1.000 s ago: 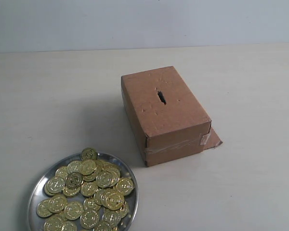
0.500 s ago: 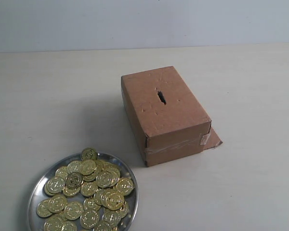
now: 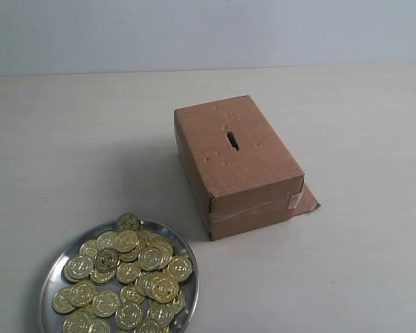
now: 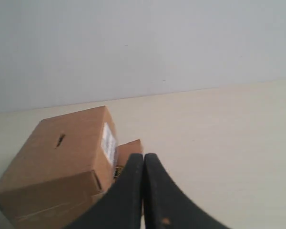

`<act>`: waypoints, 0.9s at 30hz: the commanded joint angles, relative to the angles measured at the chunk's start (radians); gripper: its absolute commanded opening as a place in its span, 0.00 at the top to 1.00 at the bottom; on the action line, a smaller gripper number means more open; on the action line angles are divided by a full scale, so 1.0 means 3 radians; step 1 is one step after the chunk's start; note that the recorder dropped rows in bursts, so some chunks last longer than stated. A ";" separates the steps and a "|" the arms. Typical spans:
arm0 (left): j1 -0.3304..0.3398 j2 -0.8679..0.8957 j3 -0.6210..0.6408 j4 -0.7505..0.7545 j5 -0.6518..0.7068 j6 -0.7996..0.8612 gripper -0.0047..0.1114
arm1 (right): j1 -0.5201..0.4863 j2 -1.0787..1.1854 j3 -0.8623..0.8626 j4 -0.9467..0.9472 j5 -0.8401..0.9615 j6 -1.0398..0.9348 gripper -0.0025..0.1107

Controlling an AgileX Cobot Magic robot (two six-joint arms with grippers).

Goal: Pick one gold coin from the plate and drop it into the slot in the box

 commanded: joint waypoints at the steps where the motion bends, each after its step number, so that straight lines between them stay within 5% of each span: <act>1: 0.0008 -0.0020 -0.0003 0.0010 -0.0008 -0.0009 0.96 | -0.0290 -0.0016 0.0020 -0.0043 0.0009 -0.0069 0.98; 19: 0.0008 -0.0020 -0.0003 0.0010 -0.0008 -0.0002 0.96 | -0.0320 -0.0016 0.0020 -0.0258 -0.0045 -0.0103 0.98; 27: 0.0008 -0.0020 -0.0003 0.0010 -0.0008 -0.0002 0.96 | -0.0320 -0.0016 0.0020 -0.1233 -0.0045 0.0726 0.98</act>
